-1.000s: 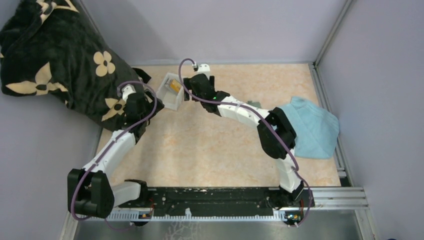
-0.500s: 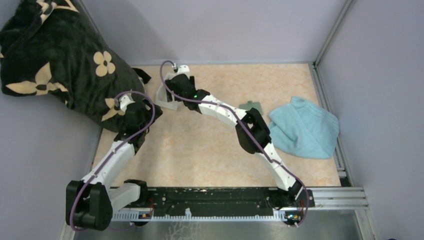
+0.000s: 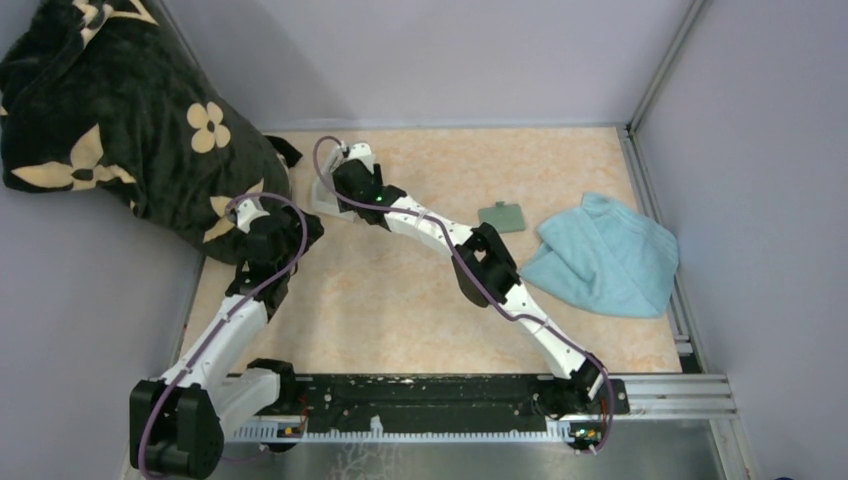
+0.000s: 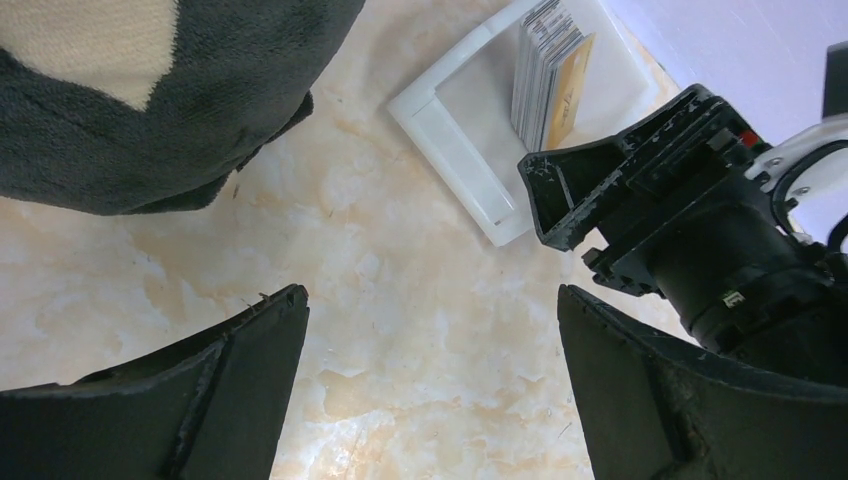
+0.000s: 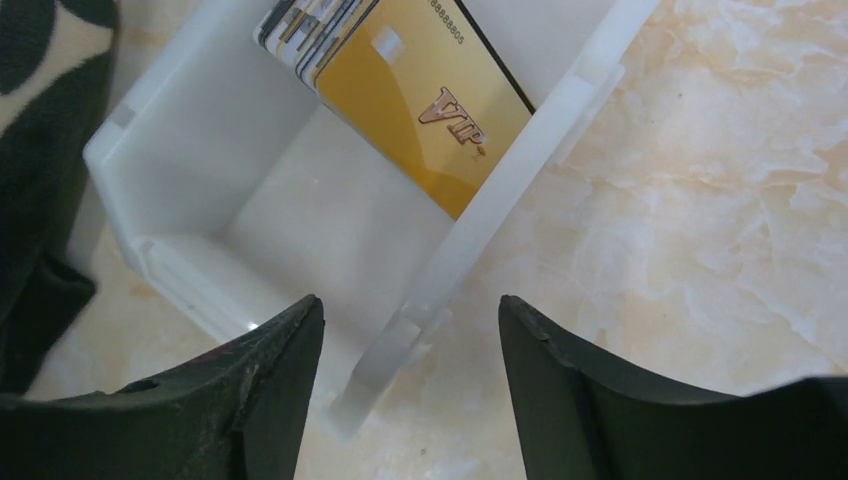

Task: Put the credit cards into the card holder
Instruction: Move the storage box to the center of the board.

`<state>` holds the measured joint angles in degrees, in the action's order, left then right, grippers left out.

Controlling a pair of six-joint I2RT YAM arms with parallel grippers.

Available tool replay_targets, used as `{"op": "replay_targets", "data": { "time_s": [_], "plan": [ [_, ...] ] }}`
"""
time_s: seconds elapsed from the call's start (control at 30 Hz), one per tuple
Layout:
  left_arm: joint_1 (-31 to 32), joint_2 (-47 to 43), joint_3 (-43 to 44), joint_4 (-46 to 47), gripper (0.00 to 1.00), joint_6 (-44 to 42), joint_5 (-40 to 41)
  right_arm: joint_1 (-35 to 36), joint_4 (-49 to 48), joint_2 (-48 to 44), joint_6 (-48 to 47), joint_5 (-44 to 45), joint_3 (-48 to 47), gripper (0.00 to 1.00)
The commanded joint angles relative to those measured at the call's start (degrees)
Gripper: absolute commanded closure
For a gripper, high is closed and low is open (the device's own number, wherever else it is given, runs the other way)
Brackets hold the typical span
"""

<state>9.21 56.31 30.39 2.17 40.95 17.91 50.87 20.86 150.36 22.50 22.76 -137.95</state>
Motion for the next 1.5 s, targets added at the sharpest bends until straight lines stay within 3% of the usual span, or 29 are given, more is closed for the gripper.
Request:
{"op": "replay_targets", "data": {
  "time_s": [0.0, 0.37, 0.6, 0.87, 1.13, 1.47],
  "plan": [
    [-0.4, -1.2, -0.9, 2.1, 0.01, 0.6, -0.6, 0.1, -0.6, 1.3, -1.9, 3.5, -3.6, 0.39],
    [-0.4, -0.8, -2.1, 2.5, 0.01, 0.9, -1.0, -0.4, -5.3, -3.6, -5.4, 7.8, 5.7, 0.61],
    [-0.4, -0.7, -2.3, 2.5, 0.01, 0.8, -1.8, -2.2, -8.0, -9.3, -7.9, 6.8, 14.6, 0.85],
    [-0.4, -0.3, -3.0, 4.6, 0.01, -0.1, -6.2, -5.3, -13.4, -19.5, -11.3, 3.1, 29.8, 0.93],
    [-0.4, 0.6, -4.7, 8.2, 0.01, -2.1, -11.3, -8.6, -15.3, -29.9, -13.5, -3.1, 43.5, 0.93],
    [-0.2, 3.0, -5.2, 10.3, 0.05, -4.0, -16.9, -9.0, -19.2, -38.8, -13.0, -3.7, 59.7, 0.94]
  ]
}}
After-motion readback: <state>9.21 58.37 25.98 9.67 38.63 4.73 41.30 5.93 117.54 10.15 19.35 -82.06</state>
